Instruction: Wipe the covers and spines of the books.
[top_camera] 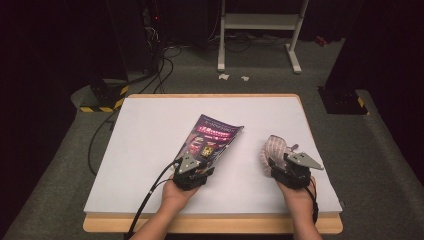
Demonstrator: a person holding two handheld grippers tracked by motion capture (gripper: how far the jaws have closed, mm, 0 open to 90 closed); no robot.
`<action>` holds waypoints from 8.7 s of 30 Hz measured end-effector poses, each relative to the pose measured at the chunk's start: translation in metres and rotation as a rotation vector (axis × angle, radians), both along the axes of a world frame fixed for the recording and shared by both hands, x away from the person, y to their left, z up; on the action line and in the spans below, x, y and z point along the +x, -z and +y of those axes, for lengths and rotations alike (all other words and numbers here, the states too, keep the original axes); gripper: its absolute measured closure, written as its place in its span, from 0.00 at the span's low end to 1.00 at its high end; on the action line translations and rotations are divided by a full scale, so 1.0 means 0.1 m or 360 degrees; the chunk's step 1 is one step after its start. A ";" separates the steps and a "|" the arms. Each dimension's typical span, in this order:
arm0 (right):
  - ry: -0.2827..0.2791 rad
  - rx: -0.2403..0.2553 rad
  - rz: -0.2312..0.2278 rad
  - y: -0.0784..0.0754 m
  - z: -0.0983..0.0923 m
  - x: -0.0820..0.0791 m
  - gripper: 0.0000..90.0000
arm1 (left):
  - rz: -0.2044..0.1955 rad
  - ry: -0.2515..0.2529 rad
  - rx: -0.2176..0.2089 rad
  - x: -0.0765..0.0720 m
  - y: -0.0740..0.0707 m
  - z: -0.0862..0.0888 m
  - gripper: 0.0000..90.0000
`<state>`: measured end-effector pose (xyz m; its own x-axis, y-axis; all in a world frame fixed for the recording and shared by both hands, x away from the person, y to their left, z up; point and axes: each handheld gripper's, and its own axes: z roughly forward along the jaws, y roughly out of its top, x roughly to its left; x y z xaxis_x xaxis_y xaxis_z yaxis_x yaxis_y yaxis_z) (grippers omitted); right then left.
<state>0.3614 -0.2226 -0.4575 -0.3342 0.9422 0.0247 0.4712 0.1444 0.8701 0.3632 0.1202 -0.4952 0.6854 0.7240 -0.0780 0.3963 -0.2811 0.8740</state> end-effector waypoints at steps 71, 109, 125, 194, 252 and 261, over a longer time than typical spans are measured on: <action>-0.0380 -0.0121 0.0092 0.22 0.88 -0.02 0.44 | 0.0322 -0.0279 0.0064 0.30 0.10 0.88 0.50; -0.0465 -0.0043 0.0380 0.45 0.97 0.22 0.44 | 0.0326 -0.0124 0.0118 -0.07 0.07 0.51 0.59; -0.0509 -0.0109 0.0243 0.33 0.89 0.13 0.49 | 0.0267 -0.0129 0.0128 -0.08 0.05 0.66 0.52; -0.0457 -0.0089 0.0056 0.01 0.48 -0.01 0.75 | 0.0153 -0.0221 0.0147 0.00 -0.05 1.08 0.37; -0.0673 -0.0302 0.0188 0.30 1.46 -0.02 0.74 | 0.0207 -0.0349 0.0114 0.07 -0.04 1.52 0.35; -0.0502 -0.0296 0.0196 0.28 0.97 -0.05 0.73 | 0.0208 -0.0353 0.0118 0.08 -0.04 1.52 0.35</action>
<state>0.3561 -0.1256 -0.4856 -0.6134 0.7858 -0.0792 0.4779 0.4491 0.7549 0.3711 0.2717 -0.4916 0.4971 0.8623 -0.0966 0.5636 -0.2363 0.7915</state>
